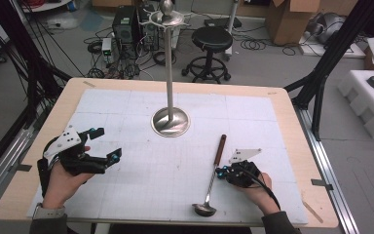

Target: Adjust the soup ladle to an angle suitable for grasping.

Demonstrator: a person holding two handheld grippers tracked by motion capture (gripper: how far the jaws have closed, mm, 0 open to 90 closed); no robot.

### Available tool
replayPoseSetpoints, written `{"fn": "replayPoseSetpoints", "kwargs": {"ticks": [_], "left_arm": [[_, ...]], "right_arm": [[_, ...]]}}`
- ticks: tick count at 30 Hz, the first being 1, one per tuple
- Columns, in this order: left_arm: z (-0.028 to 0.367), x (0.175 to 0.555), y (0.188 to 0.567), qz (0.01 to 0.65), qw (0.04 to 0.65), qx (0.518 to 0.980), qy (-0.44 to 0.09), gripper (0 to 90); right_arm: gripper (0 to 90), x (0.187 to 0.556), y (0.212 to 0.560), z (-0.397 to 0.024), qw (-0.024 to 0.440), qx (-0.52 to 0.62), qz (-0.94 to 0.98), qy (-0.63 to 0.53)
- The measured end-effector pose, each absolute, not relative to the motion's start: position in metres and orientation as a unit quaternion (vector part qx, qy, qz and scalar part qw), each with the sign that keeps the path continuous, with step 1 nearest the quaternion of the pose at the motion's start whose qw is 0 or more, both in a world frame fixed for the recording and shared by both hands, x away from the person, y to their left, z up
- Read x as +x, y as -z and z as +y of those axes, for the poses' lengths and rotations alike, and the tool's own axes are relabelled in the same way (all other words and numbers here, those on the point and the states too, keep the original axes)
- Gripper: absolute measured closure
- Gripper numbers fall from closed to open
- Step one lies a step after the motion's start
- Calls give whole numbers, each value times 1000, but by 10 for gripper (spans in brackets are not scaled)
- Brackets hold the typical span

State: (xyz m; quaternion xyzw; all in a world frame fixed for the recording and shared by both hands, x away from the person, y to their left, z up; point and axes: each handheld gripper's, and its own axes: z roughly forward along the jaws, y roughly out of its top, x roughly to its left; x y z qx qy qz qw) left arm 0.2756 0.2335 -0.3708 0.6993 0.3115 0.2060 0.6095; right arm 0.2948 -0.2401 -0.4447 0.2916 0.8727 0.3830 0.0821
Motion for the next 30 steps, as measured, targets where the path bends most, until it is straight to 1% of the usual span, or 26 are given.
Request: {"fn": "replayPoseSetpoints", "kwargs": {"ticks": [3, 13, 30], "left_arm": [[234, 276, 371, 311, 610, 699, -206, 18], [234, 276, 371, 312, 609, 700, -204, 18], [235, 276, 371, 313, 611, 698, -205, 18]], "right_arm": [[900, 297, 448, -234, 66, 293, 866, -399], [900, 300, 447, -213, 75, 271, 875, -394], [899, 305, 444, -181, 53, 228, 891, -388]]}}
